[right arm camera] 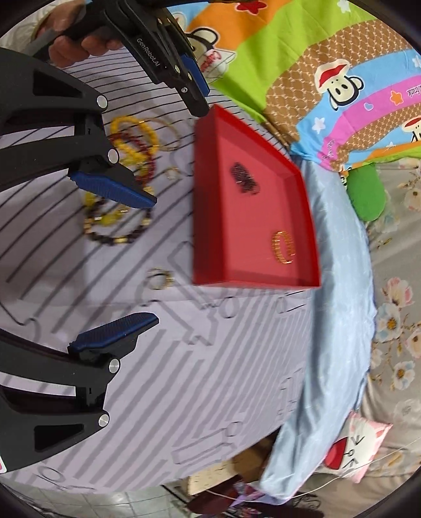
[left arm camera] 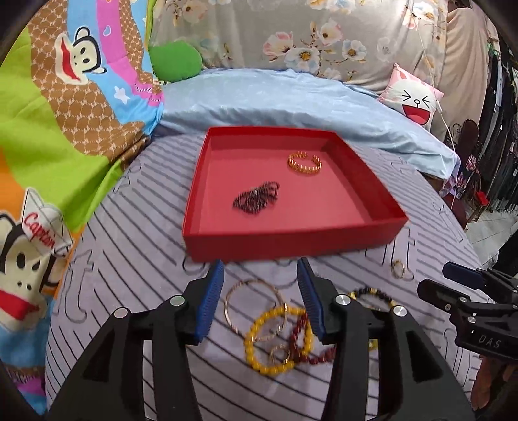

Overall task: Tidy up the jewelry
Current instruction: 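Move both grippers back from the tray to the remaining jewelry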

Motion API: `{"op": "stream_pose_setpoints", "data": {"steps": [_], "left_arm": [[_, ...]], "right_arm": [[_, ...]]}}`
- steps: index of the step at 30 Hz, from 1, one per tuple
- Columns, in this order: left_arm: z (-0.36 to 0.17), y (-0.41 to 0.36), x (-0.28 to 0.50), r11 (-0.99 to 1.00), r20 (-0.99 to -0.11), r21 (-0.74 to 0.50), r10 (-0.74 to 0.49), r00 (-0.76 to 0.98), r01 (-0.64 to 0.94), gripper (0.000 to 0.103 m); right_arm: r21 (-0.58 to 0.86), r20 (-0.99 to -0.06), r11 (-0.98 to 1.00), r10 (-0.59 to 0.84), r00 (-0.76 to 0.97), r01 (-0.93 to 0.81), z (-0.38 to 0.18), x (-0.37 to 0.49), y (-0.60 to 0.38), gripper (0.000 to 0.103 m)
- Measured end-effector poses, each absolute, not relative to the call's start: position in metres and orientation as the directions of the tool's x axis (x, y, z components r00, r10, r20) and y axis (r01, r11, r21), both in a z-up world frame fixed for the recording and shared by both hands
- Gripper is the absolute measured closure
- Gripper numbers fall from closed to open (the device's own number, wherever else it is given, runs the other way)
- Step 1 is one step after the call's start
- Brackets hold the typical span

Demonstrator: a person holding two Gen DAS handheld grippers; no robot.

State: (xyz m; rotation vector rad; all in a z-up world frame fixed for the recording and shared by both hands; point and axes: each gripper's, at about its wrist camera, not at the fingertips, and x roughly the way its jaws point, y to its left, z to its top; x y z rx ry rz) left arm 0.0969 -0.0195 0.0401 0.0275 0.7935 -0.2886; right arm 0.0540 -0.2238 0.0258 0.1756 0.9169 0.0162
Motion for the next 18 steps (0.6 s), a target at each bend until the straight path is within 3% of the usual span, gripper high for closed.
{"op": "stream_pose_setpoints", "data": {"steps": [10, 18], "left_arm": [[0.008, 0.007, 0.079, 0.977, -0.737, -0.133, -0.211, 0.642, 0.169, 0.052], [0.006, -0.001, 0.087, 0.973, -0.741, -0.138, -0.226, 0.632, 0.186, 0.033]], "right_arm": [[0.162, -0.801, 0.983, 0.076, 0.594, 0.092, -0.002, 0.028, -0.214, 0.041], [0.177, -0.802, 0.980, 0.087, 0.591, 0.094, -0.005, 0.028, -0.211, 0.041]]}}
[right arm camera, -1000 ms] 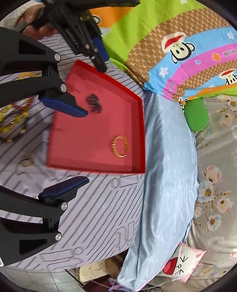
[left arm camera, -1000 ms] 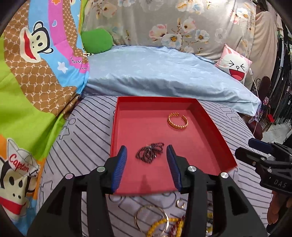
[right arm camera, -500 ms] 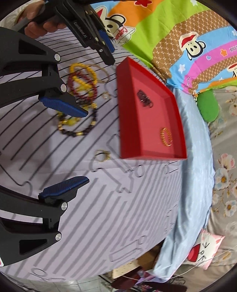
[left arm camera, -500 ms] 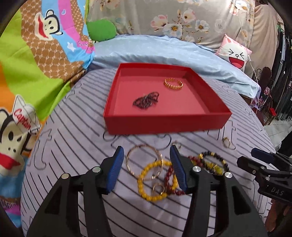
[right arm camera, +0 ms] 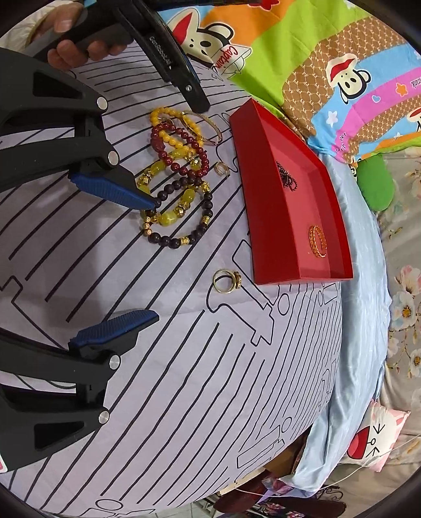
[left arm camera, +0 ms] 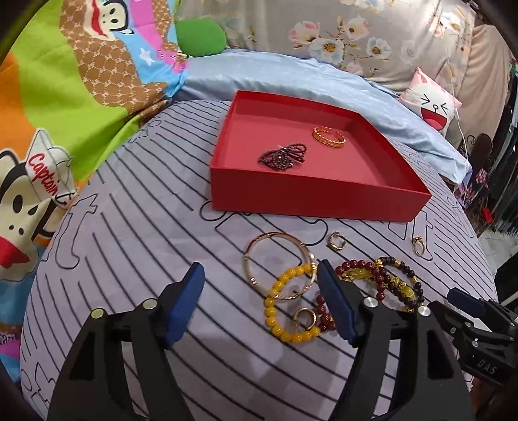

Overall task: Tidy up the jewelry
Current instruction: 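Move both grippers back from the tray to the remaining jewelry, then grasp the thin rose-gold bangle with left gripper while right gripper grasps the gold ring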

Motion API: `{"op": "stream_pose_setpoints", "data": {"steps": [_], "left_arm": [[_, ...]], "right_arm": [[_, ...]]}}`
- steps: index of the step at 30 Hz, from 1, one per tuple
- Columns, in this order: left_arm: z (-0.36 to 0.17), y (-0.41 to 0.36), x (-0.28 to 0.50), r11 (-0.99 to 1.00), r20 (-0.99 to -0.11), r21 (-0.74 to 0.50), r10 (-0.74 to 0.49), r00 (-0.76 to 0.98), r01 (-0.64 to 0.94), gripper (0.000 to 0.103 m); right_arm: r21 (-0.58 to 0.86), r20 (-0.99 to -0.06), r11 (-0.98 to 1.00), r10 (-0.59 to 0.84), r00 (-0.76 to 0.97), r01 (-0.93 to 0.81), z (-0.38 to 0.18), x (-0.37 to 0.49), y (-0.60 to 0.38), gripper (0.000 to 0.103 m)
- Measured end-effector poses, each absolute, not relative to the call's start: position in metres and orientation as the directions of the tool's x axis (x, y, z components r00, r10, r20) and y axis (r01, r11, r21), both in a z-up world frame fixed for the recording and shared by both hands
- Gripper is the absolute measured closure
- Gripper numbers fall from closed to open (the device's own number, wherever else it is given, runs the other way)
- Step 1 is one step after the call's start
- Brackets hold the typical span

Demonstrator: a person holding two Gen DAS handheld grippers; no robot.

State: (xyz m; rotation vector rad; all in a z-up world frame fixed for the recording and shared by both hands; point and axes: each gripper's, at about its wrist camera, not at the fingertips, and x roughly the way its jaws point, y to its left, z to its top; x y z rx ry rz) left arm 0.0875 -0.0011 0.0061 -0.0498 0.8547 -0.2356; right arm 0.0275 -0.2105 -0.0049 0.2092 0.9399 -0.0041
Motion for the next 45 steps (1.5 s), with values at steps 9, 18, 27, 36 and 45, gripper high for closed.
{"op": "stream_pose_setpoints", "data": {"steps": [9, 18, 27, 36, 45], "left_arm": [[-0.011, -0.019, 0.106, 0.975, -0.777, -0.122, -0.211, 0.594, 0.186, 0.037], [-0.007, -0.013, 0.107, 0.963, -0.767, -0.192, -0.267, 0.584, 0.188, 0.050], [-0.009, -0.014, 0.106, 0.968, -0.759, -0.177, -0.248, 0.602, 0.176, 0.050], [-0.010, -0.013, 0.105, 0.968, -0.752, -0.176, -0.251, 0.609, 0.181, 0.050], [-0.009, -0.011, 0.104, 0.966, -0.749, -0.192, -0.260, 0.610, 0.175, 0.050]], "right_arm": [[0.174, -0.802, 0.980, 0.084, 0.592, 0.097, -0.004, 0.033, -0.211, 0.041], [0.170, -0.800, 0.977, 0.061, 0.597, 0.127, -0.006, 0.047, -0.221, 0.041], [0.151, -0.798, 0.979, 0.038, 0.602, 0.139, -0.011, 0.079, -0.221, 0.051], [0.109, -0.792, 0.983, -0.005, 0.610, 0.150, -0.012, 0.094, -0.223, 0.066], [0.120, -0.789, 0.981, 0.002, 0.615, 0.150, -0.012, 0.087, -0.225, 0.084]]}}
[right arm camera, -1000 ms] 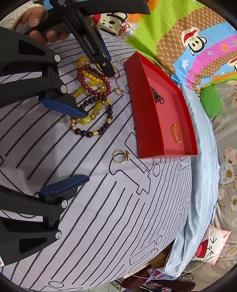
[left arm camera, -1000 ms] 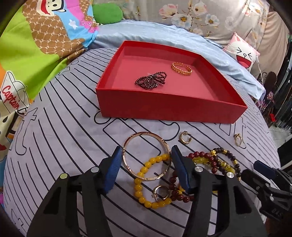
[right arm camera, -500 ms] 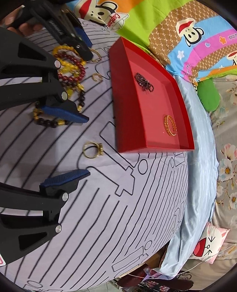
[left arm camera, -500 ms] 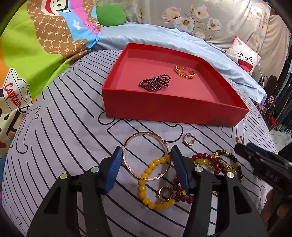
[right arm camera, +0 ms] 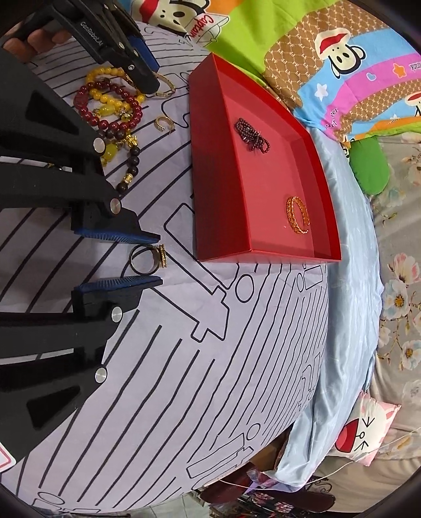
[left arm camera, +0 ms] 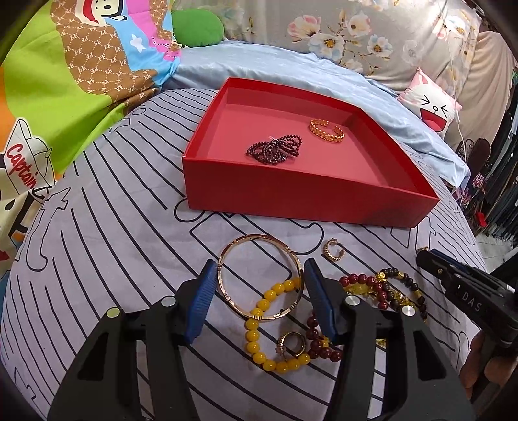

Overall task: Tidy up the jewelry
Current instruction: 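Grasp the thin rose-gold bangle with left gripper while right gripper grasps the gold ring, then carry the bangle with left gripper into the red tray while right gripper drops the ring there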

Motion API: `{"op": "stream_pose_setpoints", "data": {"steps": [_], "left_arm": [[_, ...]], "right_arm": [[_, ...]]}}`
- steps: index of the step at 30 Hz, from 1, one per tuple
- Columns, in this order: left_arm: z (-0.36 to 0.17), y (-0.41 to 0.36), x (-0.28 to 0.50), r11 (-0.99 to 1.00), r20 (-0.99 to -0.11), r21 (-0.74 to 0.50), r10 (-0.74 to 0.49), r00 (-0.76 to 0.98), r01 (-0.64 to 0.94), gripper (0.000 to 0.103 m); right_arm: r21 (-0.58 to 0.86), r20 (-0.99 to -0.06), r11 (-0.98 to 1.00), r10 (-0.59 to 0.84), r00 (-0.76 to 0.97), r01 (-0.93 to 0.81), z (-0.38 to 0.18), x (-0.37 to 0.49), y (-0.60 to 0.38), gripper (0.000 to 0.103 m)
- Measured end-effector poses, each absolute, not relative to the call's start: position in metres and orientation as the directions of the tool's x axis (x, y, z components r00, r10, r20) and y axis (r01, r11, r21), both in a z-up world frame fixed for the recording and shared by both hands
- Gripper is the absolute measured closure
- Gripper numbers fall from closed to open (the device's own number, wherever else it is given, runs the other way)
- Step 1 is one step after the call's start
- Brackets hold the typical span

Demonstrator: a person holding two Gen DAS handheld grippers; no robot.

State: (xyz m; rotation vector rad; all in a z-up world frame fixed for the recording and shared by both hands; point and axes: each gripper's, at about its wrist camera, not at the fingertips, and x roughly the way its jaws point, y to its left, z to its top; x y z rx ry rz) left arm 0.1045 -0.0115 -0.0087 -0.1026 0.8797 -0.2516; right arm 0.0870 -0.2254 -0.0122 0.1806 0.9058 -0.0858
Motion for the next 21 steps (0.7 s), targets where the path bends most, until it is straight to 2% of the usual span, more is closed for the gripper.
{"op": "stream_pose_setpoints", "data": {"steps": [12, 21], "left_arm": [[0.019, 0.000, 0.094, 0.957, -0.715, -0.230, -0.289, 0.637, 0.176, 0.050], [0.064, -0.011, 0.107, 0.953, -0.660, -0.189, -0.303, 0.688, 0.239, 0.050]], "right_arm": [[0.197, -0.763, 0.972, 0.071, 0.642, 0.126, 0.009, 0.069, -0.224, 0.084], [0.229, -0.709, 0.972, 0.130, 0.693, 0.052, 0.051, 0.084, -0.221, 0.084]]}}
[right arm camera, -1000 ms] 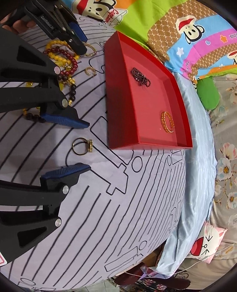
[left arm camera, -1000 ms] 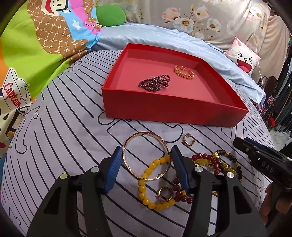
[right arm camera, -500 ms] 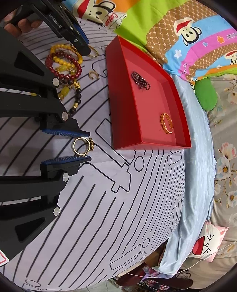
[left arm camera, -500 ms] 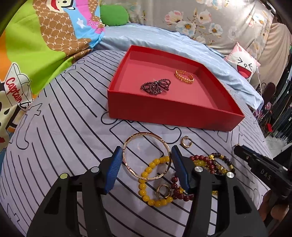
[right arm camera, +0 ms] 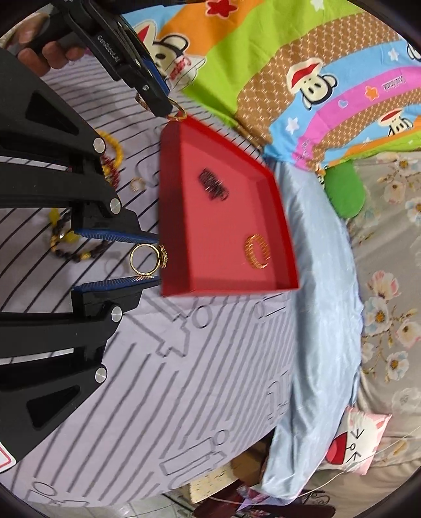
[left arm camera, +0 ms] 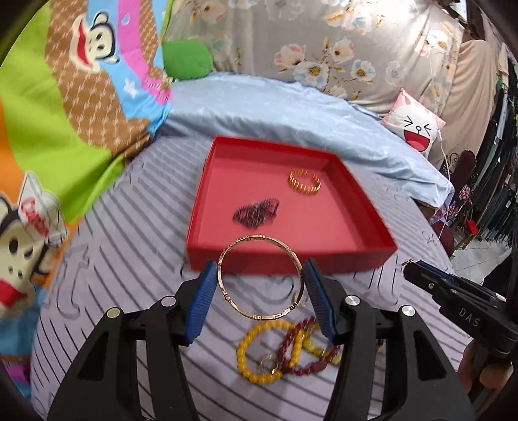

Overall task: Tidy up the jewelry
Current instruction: 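Carry the bangle with left gripper into the red tray while right gripper drops the ring there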

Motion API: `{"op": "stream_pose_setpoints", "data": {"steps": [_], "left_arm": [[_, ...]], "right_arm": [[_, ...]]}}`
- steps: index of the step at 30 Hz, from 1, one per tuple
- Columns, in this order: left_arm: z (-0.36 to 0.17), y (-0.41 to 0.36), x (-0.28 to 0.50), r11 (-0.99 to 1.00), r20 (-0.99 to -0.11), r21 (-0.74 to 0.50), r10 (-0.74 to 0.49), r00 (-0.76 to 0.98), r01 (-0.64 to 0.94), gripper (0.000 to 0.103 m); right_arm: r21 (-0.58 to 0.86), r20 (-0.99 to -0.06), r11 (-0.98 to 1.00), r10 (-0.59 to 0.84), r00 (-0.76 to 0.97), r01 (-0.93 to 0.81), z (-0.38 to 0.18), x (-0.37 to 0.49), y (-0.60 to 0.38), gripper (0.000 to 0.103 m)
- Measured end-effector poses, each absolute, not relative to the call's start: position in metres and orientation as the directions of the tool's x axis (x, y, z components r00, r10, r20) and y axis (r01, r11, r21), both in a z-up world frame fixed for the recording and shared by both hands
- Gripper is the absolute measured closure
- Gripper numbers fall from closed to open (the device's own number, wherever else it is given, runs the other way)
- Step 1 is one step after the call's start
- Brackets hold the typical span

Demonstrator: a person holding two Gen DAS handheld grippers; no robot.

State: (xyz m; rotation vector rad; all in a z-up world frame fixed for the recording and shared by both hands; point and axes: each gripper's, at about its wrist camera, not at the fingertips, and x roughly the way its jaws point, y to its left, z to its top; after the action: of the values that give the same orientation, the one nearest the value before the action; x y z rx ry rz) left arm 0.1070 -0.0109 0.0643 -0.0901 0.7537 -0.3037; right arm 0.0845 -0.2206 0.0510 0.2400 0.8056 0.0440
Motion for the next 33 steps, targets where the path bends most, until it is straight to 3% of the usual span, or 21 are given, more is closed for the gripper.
{"op": "stream_pose_setpoints", "data": {"steps": [10, 23, 33], "left_arm": [[0.098, -0.037, 0.169, 0.948, -0.619, -0.106, -0.298, 0.726, 0.299, 0.050], [0.064, -0.055, 0.285, 0.947, -0.726, -0.124, -0.289, 0.624, 0.295, 0.050], [0.040, -0.062, 0.328, 0.959, -0.794, -0.094, -0.234, 0.561, 0.266, 0.050]], "right_arm": [[0.241, -0.691, 0.971, 0.174, 0.702, -0.004, 0.077, 0.149, -0.225, 0.084], [0.220, -0.784, 0.976, 0.182, 0.593, -0.009, 0.048, 0.256, -0.222, 0.084], [0.191, -0.864, 0.981, 0.164, 0.476, 0.010, 0.015, 0.294, -0.217, 0.084]]}}
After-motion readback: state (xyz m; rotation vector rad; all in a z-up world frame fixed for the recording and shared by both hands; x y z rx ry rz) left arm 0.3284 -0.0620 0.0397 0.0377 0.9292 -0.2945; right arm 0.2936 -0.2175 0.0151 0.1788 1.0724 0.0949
